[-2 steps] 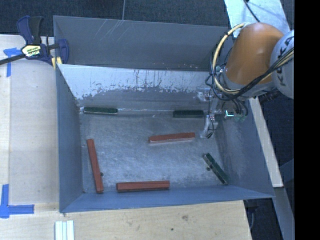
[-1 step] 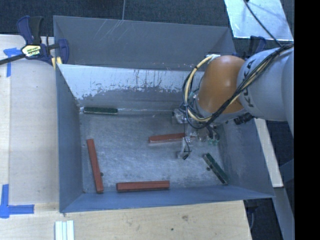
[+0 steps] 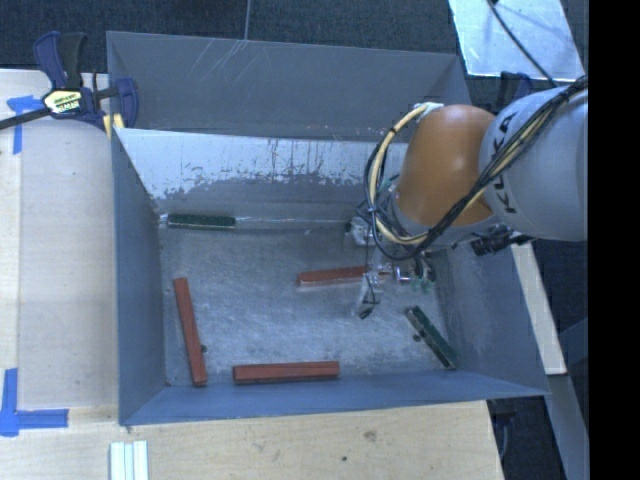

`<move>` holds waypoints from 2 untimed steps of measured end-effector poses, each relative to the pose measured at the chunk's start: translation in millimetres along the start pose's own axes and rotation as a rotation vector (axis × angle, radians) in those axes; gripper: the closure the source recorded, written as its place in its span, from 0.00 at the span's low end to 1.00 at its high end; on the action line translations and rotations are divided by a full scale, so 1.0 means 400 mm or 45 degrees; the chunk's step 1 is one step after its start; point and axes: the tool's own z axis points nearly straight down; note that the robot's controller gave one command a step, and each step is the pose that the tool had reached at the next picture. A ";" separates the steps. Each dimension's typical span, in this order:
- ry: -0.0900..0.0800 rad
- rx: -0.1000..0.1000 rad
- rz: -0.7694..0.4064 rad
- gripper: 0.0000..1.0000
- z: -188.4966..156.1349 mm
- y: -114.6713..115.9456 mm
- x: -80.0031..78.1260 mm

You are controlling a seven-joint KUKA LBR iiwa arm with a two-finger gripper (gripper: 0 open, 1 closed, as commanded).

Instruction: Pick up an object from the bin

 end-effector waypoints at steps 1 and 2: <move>0.005 0.001 0.140 0.00 -0.017 -0.023 0.016; 0.011 0.002 0.230 0.00 0.082 -0.021 -0.013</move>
Offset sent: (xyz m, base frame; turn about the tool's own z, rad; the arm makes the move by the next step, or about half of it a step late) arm -0.0072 -0.0081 0.0064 0.1109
